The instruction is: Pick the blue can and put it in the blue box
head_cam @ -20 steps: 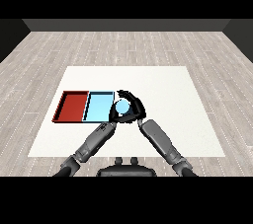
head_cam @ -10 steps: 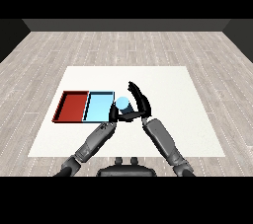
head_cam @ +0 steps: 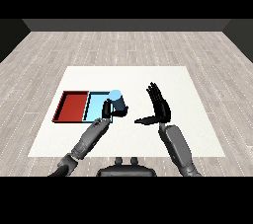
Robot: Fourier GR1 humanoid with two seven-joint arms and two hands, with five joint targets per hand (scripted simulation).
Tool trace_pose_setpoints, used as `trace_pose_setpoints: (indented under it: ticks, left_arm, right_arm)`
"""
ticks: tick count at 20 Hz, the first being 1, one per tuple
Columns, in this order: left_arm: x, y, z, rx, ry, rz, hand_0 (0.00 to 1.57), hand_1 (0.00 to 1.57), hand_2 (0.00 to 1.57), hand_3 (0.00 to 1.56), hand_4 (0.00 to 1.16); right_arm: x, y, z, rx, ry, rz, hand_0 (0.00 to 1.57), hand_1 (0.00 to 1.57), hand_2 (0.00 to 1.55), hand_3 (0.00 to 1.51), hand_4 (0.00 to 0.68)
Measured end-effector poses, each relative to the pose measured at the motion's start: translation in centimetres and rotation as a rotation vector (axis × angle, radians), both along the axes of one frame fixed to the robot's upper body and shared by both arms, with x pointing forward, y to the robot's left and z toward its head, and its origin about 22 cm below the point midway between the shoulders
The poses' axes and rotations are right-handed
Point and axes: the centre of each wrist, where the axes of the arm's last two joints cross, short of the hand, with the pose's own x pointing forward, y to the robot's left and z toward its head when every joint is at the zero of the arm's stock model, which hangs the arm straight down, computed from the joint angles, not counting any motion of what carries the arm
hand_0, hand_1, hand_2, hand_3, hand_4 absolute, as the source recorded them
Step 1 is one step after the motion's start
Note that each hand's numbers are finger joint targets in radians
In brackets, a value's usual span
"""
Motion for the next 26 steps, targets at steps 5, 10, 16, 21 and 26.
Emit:
trace_pose_setpoints:
  ticks: [5,10,16,21,26]
  left_arm:
    - [2.2,4.4,1.1,0.061,0.03,0.11,1.53,1.53,1.55,1.48,1.13]
    - [3.9,8.8,0.6,0.157,0.13,0.236,1.56,1.56,1.54,1.46,1.09]
    - [5.3,12.6,-0.9,0.263,0.292,0.294,1.57,1.57,1.56,1.49,1.05]
    - [5.7,12.4,-2.6,0.349,0.422,0.302,1.57,1.57,1.57,1.45,0.98]
    - [5.1,11.5,-4.4,0.354,0.542,0.333,1.22,1.22,1.18,1.13,0.92]
  right_arm:
    - [-1.6,-2.8,0.2,0.026,-0.042,-0.072,0.0,0.0,0.0,0.0,0.0]
    - [-2.2,-4.1,-0.6,0.049,-0.049,-0.124,0.0,0.0,0.0,0.0,0.0]
    - [-1.9,-5.3,-1.5,0.083,-0.038,-0.137,0.0,0.0,0.0,0.0,0.0]
    - [-0.8,-4.9,-1.9,0.105,-0.013,-0.138,0.0,0.0,0.0,0.0,0.0]
    - [0.0,-6.6,-2.8,0.105,0.01,-0.165,0.0,0.0,0.0,0.0,0.0]
